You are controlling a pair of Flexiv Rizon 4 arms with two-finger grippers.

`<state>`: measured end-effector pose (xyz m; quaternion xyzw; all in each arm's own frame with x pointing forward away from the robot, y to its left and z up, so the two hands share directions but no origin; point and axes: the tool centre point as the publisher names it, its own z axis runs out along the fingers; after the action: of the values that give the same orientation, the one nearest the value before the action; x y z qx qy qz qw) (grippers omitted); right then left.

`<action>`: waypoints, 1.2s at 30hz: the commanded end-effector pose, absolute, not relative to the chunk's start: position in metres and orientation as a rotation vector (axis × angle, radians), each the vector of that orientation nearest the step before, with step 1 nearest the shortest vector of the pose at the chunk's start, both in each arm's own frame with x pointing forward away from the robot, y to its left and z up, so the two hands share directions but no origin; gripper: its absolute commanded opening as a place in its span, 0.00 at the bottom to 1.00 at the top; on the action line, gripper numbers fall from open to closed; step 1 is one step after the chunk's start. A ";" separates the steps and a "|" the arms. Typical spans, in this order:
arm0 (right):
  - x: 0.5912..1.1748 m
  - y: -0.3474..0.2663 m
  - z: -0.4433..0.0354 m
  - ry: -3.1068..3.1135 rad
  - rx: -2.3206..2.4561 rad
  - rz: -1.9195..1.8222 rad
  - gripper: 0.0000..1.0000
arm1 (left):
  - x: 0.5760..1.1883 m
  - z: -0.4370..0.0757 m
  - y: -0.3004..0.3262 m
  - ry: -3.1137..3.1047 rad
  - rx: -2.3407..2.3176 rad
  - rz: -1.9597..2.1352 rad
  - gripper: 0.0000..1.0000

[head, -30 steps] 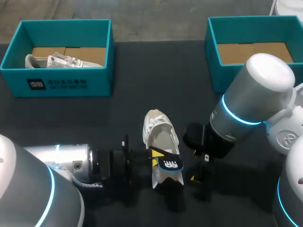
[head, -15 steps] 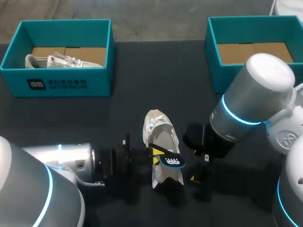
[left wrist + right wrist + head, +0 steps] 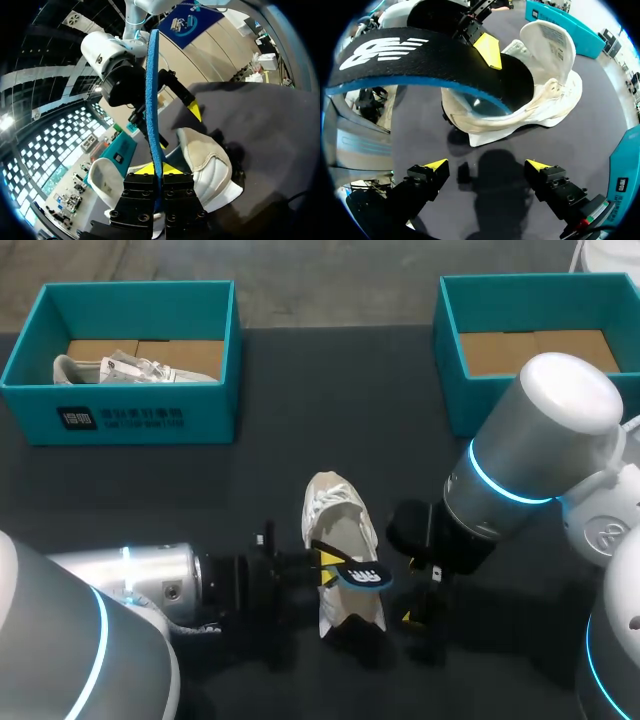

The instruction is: Take the shoe out of the shoebox, open the shoe tongue, remove and reinsert the insole, then place the shoe into the shoebox

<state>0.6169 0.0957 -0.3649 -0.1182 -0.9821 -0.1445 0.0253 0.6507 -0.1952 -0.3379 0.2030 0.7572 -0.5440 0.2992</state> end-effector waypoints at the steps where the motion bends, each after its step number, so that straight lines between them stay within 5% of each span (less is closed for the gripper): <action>1: 0.616 0.097 -0.366 -3.040 -0.368 -0.444 1.00 | 0.651 -0.334 -0.198 2.037 0.547 -1.408 0.00; 36: 0.616 0.097 -0.366 -3.040 -0.368 -0.444 1.00 | 0.649 -0.342 -0.197 2.146 0.585 -1.419 0.00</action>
<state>0.6169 0.0957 -0.3649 -0.1182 -0.9821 -0.1445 0.0253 0.6479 -0.2005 -0.3448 0.2106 0.7856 -0.5229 0.2551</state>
